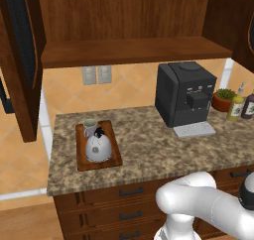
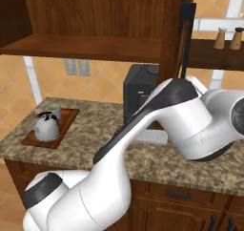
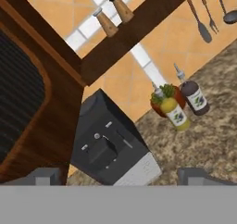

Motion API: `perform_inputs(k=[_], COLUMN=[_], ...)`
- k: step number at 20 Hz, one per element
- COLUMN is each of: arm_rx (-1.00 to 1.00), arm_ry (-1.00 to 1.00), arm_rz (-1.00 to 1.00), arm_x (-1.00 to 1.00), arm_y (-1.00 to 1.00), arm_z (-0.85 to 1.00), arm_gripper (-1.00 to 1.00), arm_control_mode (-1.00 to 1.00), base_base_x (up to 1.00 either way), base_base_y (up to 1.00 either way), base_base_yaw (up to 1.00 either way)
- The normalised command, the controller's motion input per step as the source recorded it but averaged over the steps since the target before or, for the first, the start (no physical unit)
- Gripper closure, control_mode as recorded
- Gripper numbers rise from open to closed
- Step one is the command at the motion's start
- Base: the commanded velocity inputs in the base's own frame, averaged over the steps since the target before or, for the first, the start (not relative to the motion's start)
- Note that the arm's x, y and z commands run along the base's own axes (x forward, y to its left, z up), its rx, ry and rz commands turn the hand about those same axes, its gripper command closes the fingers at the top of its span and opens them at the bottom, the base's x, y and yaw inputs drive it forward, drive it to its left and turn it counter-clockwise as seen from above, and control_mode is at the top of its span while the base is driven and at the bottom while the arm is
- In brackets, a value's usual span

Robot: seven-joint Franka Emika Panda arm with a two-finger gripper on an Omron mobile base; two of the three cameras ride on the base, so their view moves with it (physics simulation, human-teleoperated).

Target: Pick the kettle from the counter and place it on the tray. Then pick the mug from the cabinet and place it on the tray. Then close the cabinet doors.

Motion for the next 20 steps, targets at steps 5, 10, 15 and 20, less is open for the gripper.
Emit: perform_inputs(k=[5,10,15,20], arm_rx=[0.00,0.00,-0.02,-0.02], arm_ry=[0.00,0.00,0.01,0.00], arm_rz=[0.26,0.26,0.20,0.15], arm_x=[0.00,0.00,0.20,0.26], arm_y=[0.65,0.72,0.80,0.80], arm_z=[0.15,0.16,0.26,0.26], arm_gripper=[-1.00,-1.00,-1.00,-1.00], arm_control_mode=[-1.00,-1.00,-1.00,-1.00], base_base_x=[0.00,0.00,0.00,0.00], base_base_y=[0.00,0.00,0.00,0.00], base_base_yaw=[0.00,0.00,0.00,0.00])
